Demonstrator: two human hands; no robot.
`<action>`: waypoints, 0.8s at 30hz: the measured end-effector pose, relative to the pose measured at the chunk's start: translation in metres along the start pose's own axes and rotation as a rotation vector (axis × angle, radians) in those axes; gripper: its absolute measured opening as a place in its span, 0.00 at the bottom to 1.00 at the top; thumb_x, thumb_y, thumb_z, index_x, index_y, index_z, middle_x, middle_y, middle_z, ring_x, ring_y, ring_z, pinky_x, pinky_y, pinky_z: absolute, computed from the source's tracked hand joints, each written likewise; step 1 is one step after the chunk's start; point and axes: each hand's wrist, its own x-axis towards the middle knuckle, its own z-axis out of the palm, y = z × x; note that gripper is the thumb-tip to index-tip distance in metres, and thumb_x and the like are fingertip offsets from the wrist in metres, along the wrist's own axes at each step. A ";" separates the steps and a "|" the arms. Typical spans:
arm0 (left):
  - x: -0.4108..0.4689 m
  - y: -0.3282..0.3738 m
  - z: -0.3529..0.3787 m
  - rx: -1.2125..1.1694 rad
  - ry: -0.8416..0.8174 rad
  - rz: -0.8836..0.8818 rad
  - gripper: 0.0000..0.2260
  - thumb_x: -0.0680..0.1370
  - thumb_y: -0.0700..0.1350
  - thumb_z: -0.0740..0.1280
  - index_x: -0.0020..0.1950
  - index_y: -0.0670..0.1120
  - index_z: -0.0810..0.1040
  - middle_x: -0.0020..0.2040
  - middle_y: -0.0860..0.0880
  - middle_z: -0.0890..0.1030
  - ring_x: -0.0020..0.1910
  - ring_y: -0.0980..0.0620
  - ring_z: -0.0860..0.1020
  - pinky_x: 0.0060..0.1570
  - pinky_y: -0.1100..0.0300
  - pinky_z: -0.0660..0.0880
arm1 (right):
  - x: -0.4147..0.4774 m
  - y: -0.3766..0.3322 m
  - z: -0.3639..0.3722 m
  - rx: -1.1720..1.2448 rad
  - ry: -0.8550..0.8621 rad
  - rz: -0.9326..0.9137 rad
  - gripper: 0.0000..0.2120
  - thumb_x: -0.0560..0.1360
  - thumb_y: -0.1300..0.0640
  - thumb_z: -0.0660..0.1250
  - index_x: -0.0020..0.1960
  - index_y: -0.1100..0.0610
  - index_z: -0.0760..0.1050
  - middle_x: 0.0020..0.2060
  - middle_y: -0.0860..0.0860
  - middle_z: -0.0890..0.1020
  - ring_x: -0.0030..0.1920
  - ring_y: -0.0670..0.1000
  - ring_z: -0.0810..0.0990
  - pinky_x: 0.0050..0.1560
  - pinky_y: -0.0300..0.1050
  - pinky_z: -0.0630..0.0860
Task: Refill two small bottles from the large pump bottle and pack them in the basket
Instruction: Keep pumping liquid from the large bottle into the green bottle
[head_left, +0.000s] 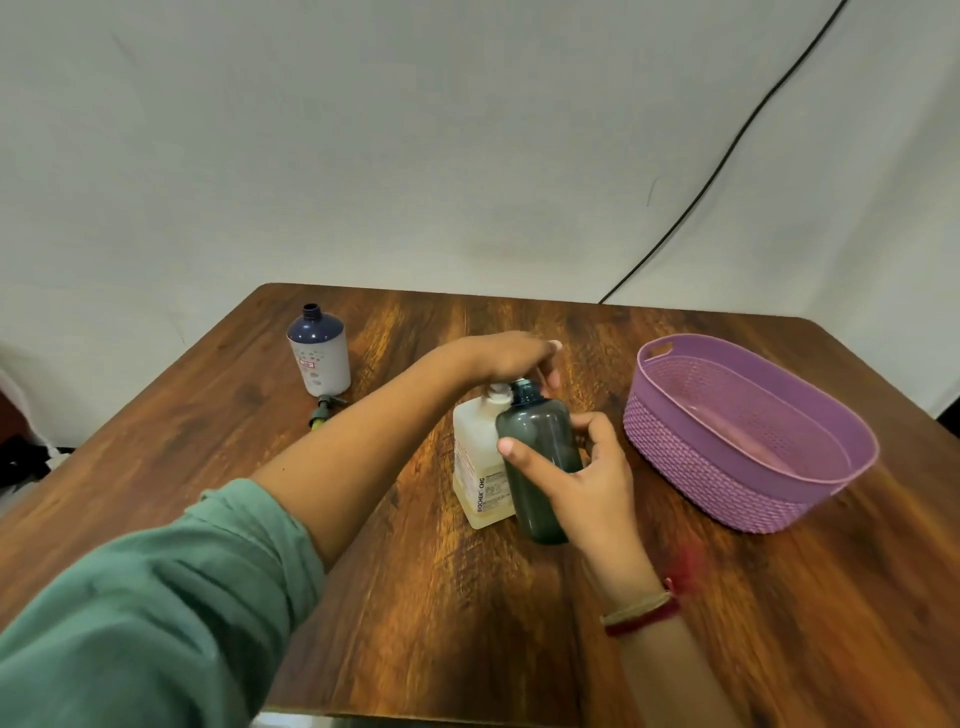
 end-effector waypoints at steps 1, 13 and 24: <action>-0.002 0.001 0.000 0.009 -0.005 0.006 0.22 0.84 0.50 0.46 0.44 0.45 0.76 0.42 0.47 0.79 0.45 0.50 0.76 0.59 0.52 0.69 | 0.000 0.000 0.000 0.011 -0.006 0.002 0.24 0.58 0.42 0.77 0.46 0.48 0.69 0.44 0.41 0.76 0.45 0.39 0.75 0.41 0.38 0.71; 0.000 0.003 -0.005 0.108 0.013 0.012 0.30 0.83 0.57 0.40 0.48 0.45 0.79 0.43 0.50 0.79 0.46 0.53 0.76 0.61 0.51 0.67 | 0.005 0.000 0.001 0.013 -0.003 -0.008 0.25 0.57 0.41 0.78 0.47 0.48 0.70 0.44 0.40 0.76 0.45 0.38 0.76 0.43 0.38 0.73; 0.001 0.008 -0.009 0.046 0.021 0.093 0.27 0.83 0.56 0.43 0.52 0.42 0.77 0.50 0.43 0.81 0.50 0.48 0.78 0.61 0.48 0.71 | 0.003 -0.002 0.002 0.086 -0.009 -0.010 0.26 0.54 0.39 0.74 0.47 0.47 0.70 0.45 0.42 0.77 0.43 0.33 0.76 0.38 0.28 0.70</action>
